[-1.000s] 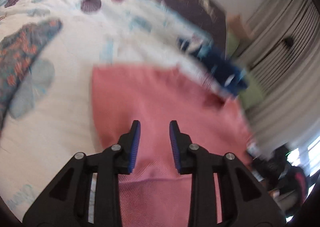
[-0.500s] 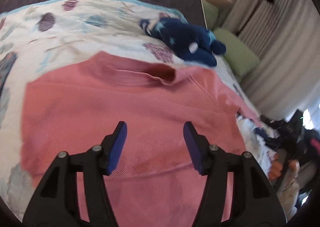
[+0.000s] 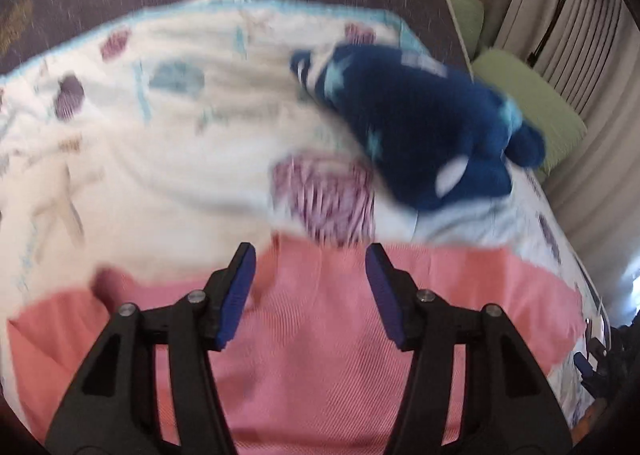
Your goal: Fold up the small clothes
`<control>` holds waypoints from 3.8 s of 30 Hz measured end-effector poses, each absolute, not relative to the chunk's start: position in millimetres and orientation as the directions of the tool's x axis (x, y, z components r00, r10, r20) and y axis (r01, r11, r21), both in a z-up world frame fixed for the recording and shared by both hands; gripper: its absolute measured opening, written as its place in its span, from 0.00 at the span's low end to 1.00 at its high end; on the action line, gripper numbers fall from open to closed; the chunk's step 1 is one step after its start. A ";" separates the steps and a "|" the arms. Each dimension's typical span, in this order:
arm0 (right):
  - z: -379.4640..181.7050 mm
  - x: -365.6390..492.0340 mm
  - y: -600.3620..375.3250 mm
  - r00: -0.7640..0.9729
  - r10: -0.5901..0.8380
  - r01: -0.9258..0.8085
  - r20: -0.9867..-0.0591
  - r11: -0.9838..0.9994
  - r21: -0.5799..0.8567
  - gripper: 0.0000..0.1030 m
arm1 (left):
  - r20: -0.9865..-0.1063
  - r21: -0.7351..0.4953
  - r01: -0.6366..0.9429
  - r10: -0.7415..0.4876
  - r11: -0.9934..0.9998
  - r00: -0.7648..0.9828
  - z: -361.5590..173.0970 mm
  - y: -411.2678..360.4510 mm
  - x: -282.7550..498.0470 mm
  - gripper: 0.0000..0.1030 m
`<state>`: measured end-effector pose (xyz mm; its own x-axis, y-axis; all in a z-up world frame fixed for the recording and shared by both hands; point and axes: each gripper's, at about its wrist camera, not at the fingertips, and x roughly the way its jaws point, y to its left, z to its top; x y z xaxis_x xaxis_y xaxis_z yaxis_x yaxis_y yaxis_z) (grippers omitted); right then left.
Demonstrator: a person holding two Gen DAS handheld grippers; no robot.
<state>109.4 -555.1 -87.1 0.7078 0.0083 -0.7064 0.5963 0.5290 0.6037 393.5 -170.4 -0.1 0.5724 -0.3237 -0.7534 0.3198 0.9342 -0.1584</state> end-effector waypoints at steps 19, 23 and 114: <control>-117.5 128.3 -639.9 0.758 -0.010 0.634 -0.652 0.246 0.733 0.06 | -0.706 -0.275 0.418 -0.477 0.866 0.524 -2.7 -132.2 300.0 0.73; -59.5 151.2 -597.2 0.839 -0.019 0.509 -0.545 0.382 0.771 0.06 | -0.714 -0.325 0.360 -0.477 0.875 0.513 -17.4 -114.4 295.1 0.73; -39.5 196.4 -371.7 0.638 0.115 0.200 -0.761 0.930 0.308 0.34 | -0.709 -0.343 0.044 -0.289 0.938 0.644 -23.0 83.8 242.2 0.44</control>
<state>196.4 -371.7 -39.5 0.6382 0.1147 -0.7613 0.1997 0.9303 0.3076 242.2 83.8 -23.0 0.6439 -0.2888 -0.7085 0.0439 0.9385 -0.3426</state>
